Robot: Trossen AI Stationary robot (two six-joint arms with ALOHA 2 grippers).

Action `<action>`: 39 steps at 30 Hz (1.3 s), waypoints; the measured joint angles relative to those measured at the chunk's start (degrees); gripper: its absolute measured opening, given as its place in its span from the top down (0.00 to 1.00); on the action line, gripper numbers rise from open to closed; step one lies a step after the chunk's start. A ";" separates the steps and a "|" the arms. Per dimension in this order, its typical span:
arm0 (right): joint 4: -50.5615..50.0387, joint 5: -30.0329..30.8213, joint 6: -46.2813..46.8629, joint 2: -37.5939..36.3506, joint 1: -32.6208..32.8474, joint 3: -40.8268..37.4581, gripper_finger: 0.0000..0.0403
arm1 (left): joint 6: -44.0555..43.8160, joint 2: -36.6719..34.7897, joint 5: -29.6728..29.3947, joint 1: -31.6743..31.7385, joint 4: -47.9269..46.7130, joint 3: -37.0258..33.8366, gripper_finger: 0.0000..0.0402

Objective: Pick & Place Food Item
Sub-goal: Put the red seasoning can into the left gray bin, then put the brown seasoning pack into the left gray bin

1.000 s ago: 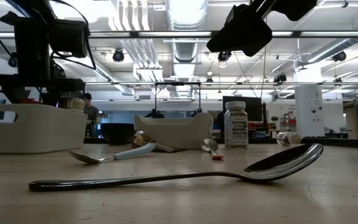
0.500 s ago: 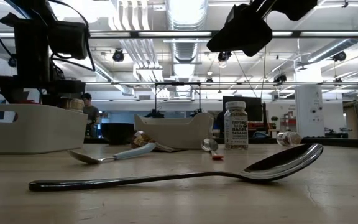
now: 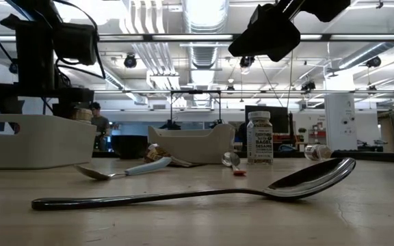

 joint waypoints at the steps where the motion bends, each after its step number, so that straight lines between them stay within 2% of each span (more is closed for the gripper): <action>1: 0.00 0.01 0.00 0.00 0.00 -0.01 0.08 | 0.13 0.00 0.00 0.00 0.00 0.00 0.11; 23: -0.11 0.01 0.02 -0.02 0.00 -0.01 0.08 | 7.10 -0.04 0.22 -1.98 -2.37 8.49 0.10; 30: -0.11 0.01 0.02 -0.02 0.00 -0.01 0.08 | 6.65 -0.04 0.20 -2.16 -9.08 10.47 0.10; 36: -0.12 0.01 -0.15 -0.02 -0.02 -0.01 0.08 | 6.09 -0.02 -0.75 -5.59 -8.82 13.42 0.10; 39: -0.11 0.01 -0.15 -0.02 -0.02 -0.01 0.08 | 5.41 -0.02 -3.27 -8.68 -7.66 15.42 0.10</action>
